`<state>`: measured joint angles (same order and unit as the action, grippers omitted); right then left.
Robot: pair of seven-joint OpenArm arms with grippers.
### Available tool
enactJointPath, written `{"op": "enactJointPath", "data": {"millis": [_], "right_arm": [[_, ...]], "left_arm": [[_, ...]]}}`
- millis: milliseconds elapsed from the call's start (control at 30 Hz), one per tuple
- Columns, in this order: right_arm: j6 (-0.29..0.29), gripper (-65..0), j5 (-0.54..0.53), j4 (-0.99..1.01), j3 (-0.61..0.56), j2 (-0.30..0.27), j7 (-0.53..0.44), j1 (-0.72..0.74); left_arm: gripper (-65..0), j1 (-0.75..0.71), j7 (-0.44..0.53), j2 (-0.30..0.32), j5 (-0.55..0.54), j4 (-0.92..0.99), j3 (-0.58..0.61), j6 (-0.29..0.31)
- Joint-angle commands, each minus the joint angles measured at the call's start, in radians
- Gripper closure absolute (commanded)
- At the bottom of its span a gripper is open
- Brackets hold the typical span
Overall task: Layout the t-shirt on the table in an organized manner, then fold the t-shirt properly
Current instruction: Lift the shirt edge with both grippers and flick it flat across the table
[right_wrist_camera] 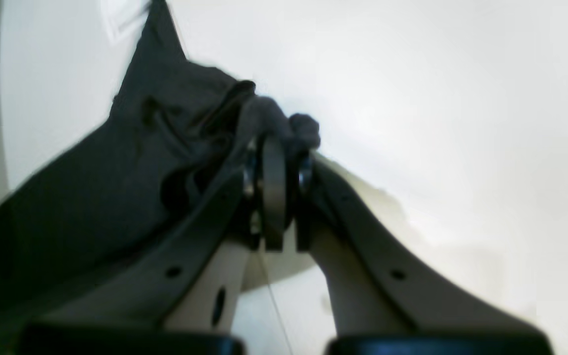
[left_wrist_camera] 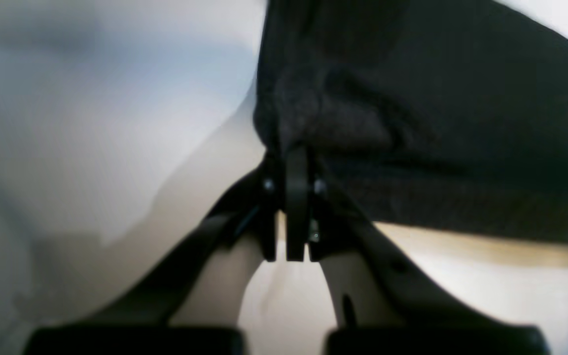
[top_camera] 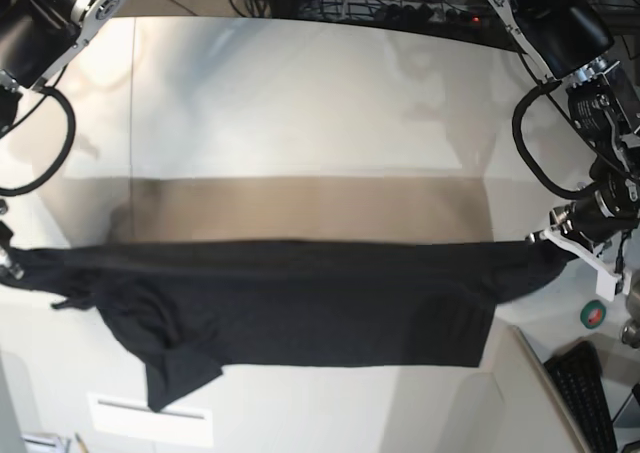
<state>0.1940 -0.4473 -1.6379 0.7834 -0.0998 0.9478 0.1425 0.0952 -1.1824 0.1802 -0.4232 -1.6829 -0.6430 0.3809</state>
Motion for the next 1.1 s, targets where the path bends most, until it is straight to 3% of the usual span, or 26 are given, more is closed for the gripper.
{"op": "enactJointPath", "data": {"millis": [0,133,333,467,833,1067], "right_arm": [[0.002,0.0,-0.009,-0.031,0.005,-0.011,-0.003,0.001],[0.002,0.0,-0.009,-0.026,0.017,0.005,-0.022,-0.094],[0.003,0.0,-0.009,0.028,0.017,0.064,-0.186,-0.264],[0.003,0.0,-0.009,0.028,0.011,0.074,-0.221,-0.353],[0.003,0.0,-0.009,0.115,0.018,0.111,-0.364,-0.478],[0.005,0.0,-0.009,0.112,0.018,0.113,-0.372,-0.528]], "left_arm": [[0.0,0.001,-0.008,0.009,0.004,-0.018,-0.004,-0.003],[0.0,-0.099,0.020,0.009,0.004,-0.001,-0.005,-0.003],[0.0,-0.208,0.115,0.012,0.005,0.139,-0.005,-0.003],[0.0,-0.283,0.178,0.012,0.005,0.152,-0.005,-0.003],[0.0,-0.361,0.181,0.012,0.005,0.157,-0.097,-0.003],[0.0,-0.397,0.183,0.012,0.005,0.157,-0.096,-0.003]]}}
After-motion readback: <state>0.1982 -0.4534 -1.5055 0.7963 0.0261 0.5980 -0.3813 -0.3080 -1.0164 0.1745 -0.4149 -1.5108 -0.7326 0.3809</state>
